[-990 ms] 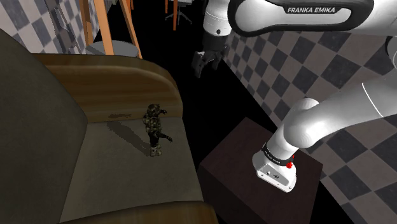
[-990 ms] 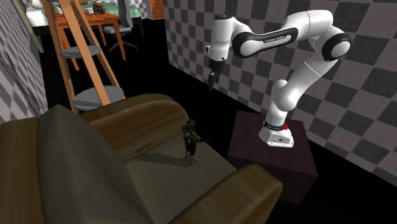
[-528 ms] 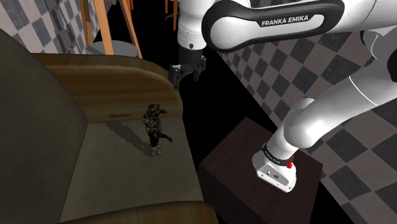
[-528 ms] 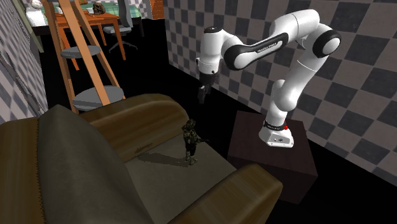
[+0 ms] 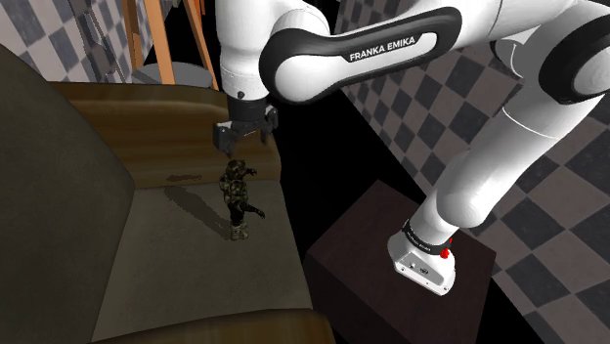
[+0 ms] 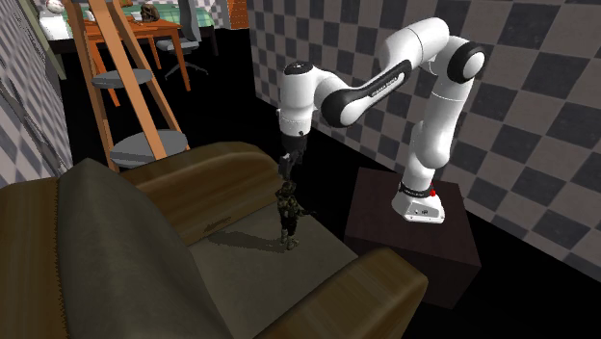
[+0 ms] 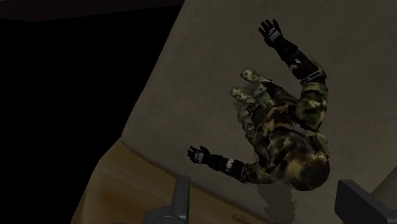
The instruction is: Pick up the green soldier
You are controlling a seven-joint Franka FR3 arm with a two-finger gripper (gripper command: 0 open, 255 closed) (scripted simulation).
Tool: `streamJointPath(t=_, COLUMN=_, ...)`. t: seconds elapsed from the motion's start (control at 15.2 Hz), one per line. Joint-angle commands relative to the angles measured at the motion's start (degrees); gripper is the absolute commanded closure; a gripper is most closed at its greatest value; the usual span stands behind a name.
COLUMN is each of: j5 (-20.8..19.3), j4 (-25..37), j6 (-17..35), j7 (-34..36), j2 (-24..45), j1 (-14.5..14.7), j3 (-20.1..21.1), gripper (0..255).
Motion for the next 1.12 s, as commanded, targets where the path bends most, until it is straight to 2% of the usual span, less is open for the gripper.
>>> streamJointPath(t=0.0, j5=-2.2, j4=2.9, j6=0.4, j7=3.4, j2=4.2, j1=0.8, j3=1.4, gripper=0)
streamJointPath(t=0.07, j5=-3.1, j4=4.1, j6=0.4, j7=4.5, j2=5.8, j1=1.2, j3=1.7, gripper=0)
streamJointPath(t=0.66, j5=-4.7, j4=0.1, j6=5.8, j7=6.0, j2=7.6, j1=1.4, j3=1.6, gripper=0)
streamJointPath(t=0.73, j5=-4.7, j4=0.1, j6=5.8, j7=6.1, j2=7.6, j1=1.4, j3=1.6, gripper=255)
streamJointPath(t=1.06, j5=-4.7, j4=0.0, j6=5.8, j7=6.1, j2=7.6, j1=1.4, j3=1.6, gripper=255)
